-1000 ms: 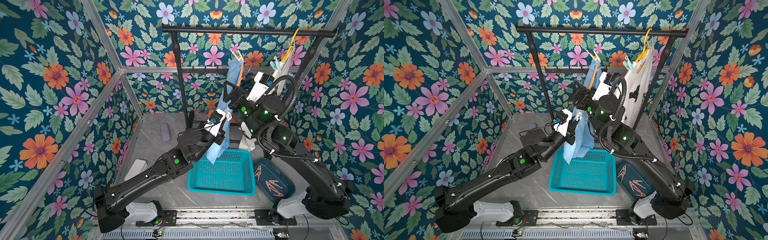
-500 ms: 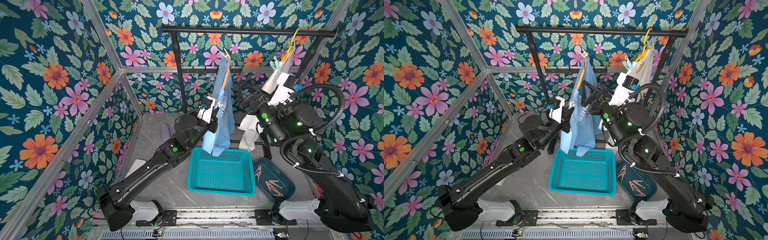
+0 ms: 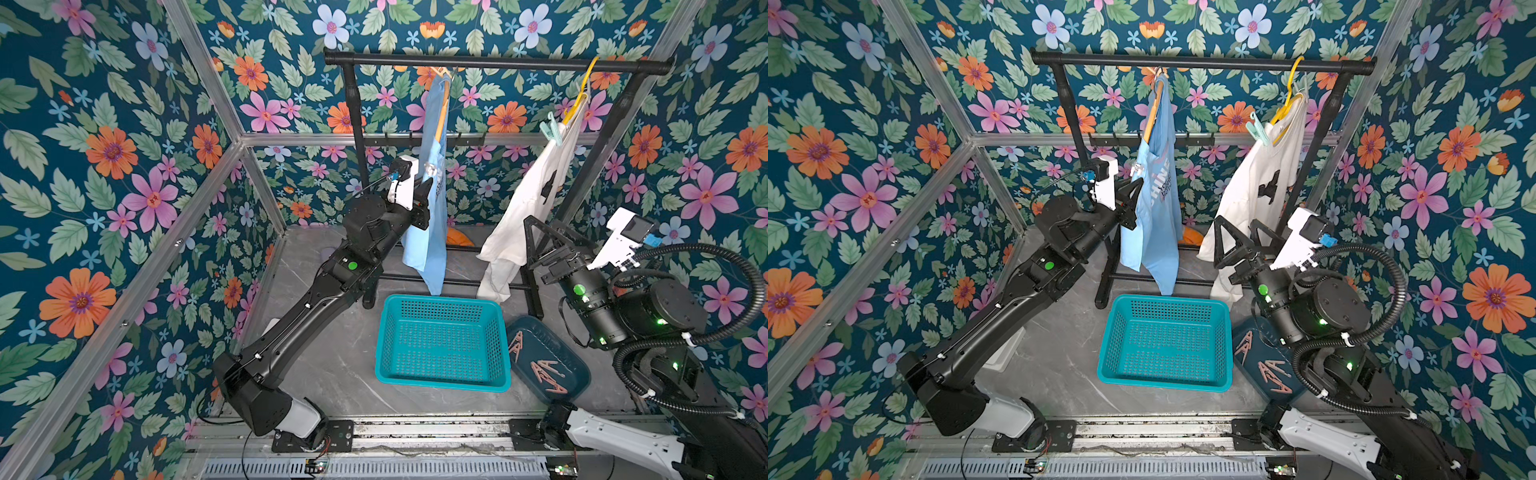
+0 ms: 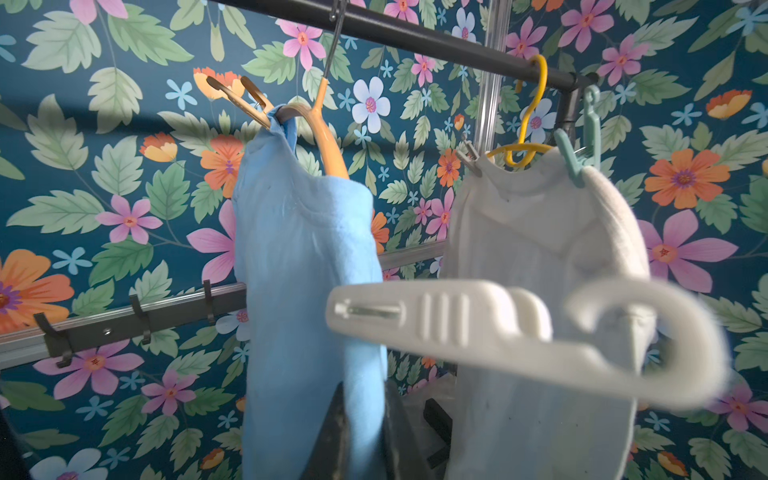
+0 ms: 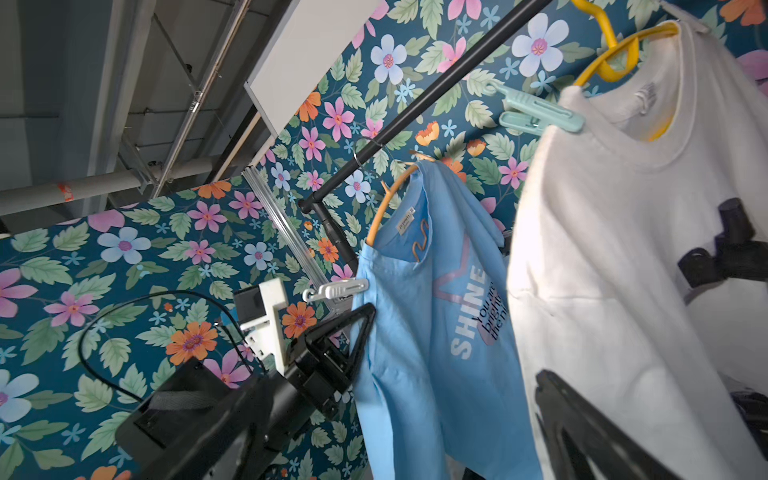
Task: Use clothespins to secure the t-shirt on both sides of the hanger
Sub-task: Hang the hanger on the clothesline.
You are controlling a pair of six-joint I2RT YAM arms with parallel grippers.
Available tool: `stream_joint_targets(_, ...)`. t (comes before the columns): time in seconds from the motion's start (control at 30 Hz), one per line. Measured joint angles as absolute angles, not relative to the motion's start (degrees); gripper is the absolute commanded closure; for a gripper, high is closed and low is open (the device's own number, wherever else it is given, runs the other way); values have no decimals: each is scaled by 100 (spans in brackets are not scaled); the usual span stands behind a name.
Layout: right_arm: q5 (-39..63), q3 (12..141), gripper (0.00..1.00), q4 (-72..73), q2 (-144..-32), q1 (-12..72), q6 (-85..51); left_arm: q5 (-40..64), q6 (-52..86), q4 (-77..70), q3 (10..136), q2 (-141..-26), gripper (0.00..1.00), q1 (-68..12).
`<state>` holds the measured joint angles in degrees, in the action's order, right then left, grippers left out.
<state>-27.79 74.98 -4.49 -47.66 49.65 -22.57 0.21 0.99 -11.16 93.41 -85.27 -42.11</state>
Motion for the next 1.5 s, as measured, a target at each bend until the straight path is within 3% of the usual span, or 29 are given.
stream_joint_targets(0.57,-3413,6217,0,-1645,-3898,4965,-3138,106,156,-1057,10624,-9297,100,-4189)
stream_joint_targets(1.5,-3658,6053,0,-2152,-3686,4965,-3599,-615,556,-139,11233,-9778,100,-4152)
